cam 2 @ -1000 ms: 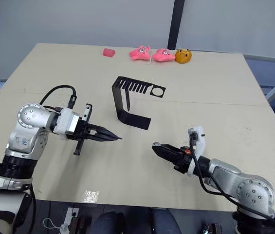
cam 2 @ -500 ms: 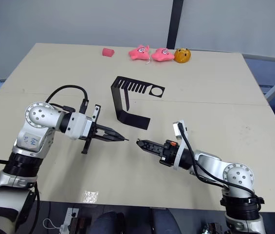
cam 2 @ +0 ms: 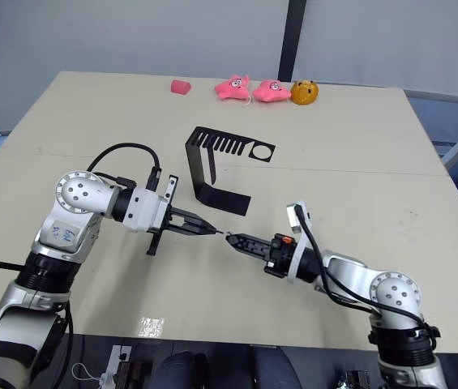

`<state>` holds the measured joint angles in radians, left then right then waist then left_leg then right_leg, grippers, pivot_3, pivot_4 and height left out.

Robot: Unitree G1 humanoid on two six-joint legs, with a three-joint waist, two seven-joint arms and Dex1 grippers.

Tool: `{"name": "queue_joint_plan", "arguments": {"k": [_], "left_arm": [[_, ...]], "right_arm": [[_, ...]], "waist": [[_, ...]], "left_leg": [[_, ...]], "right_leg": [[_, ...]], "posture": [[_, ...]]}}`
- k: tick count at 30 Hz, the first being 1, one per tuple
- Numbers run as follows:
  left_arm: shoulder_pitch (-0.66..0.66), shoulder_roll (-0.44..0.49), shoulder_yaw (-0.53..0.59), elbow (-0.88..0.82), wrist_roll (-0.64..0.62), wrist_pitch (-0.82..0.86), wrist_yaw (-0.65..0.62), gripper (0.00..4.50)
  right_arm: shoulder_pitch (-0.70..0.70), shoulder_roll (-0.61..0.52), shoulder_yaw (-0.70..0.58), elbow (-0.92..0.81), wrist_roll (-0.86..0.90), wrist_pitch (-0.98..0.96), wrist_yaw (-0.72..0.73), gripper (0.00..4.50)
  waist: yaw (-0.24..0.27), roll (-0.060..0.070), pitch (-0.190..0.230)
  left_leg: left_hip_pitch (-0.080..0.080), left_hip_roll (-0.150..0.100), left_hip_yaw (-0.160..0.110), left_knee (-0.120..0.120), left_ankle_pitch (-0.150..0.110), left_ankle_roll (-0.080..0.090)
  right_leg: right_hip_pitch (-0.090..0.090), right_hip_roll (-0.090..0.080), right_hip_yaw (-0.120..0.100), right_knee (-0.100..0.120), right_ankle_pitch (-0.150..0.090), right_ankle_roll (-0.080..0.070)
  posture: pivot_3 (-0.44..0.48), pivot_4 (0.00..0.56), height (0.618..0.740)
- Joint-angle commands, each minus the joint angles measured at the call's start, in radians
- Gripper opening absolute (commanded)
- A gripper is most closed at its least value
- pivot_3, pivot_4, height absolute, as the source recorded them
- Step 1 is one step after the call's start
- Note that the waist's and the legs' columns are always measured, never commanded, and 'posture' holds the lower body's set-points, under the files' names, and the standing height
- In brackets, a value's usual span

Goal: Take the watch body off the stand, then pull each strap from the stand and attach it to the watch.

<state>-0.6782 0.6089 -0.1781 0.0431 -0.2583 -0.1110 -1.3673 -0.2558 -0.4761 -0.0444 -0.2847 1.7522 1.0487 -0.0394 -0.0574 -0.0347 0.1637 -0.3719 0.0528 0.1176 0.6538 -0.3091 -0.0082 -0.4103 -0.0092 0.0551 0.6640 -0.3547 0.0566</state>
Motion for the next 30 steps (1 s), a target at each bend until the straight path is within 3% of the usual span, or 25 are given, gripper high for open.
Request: {"name": "queue_joint_plan", "arguments": {"k": [1,30], "left_arm": [[-0.017,-0.001,-0.002,-0.015,0.003,-0.008,0.006,0.0],[-0.002,-0.003,-0.018,-0.008,0.024,-0.015,0.013,0.0]], "right_arm": [[0.005,-0.01,0.005,-0.039,0.034,-0.017,-0.009,1.6],[0.018,-0.024,0.035,-0.049,0.04,-0.053,-0.015,1.6]], "waist": [[0.0,0.0,0.0],[0.001,0.0,0.0]], "left_leg": [[0.0,0.0,0.0,0.0,0.0,0.0],[0.0,0.0,0.0,0.0,0.0,0.0]], "right_leg": [[0.0,0.0,0.0,0.0,0.0,0.0],[0.0,0.0,0.0,0.0,0.0,0.0]], "posture": [[0.0,0.15,0.74],[0.0,0.15,0.74]]}}
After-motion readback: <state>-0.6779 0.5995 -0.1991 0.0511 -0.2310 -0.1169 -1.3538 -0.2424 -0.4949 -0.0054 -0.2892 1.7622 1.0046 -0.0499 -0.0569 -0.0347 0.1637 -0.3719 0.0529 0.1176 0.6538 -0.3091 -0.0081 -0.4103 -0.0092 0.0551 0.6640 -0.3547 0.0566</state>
